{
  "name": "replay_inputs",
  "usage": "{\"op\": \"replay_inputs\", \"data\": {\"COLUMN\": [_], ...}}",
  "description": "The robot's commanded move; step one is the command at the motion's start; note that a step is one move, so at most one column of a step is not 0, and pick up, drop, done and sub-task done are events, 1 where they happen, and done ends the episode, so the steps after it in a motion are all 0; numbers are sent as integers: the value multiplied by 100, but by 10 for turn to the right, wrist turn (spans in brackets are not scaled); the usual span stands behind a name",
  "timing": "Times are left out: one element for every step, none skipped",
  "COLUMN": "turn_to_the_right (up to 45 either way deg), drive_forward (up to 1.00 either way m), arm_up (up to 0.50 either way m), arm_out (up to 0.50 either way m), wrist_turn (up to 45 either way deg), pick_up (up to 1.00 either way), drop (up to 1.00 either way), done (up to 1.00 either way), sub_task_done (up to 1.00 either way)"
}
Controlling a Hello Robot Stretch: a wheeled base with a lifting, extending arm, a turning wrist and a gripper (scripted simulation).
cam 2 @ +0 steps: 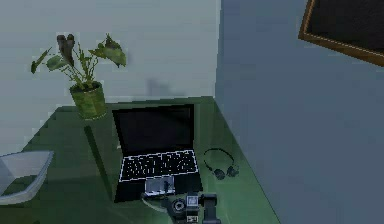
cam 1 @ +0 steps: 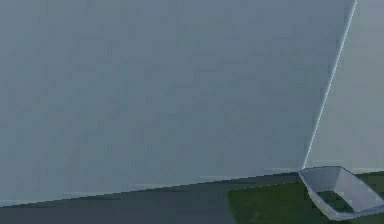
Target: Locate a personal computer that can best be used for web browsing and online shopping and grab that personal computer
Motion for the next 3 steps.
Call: {"op": "replay_inputs", "data": {"turn_to_the_right": [0, 0, 0], "drive_forward": [0, 0, 0], "arm_up": [0, 10, 0], "arm_out": [0, 0, 0], "wrist_turn": [0, 0, 0], "pick_up": [100, 0, 0], "drop": [0, 0, 0], "done": [0, 0, 100], "sub_task_done": [0, 0, 0]}}
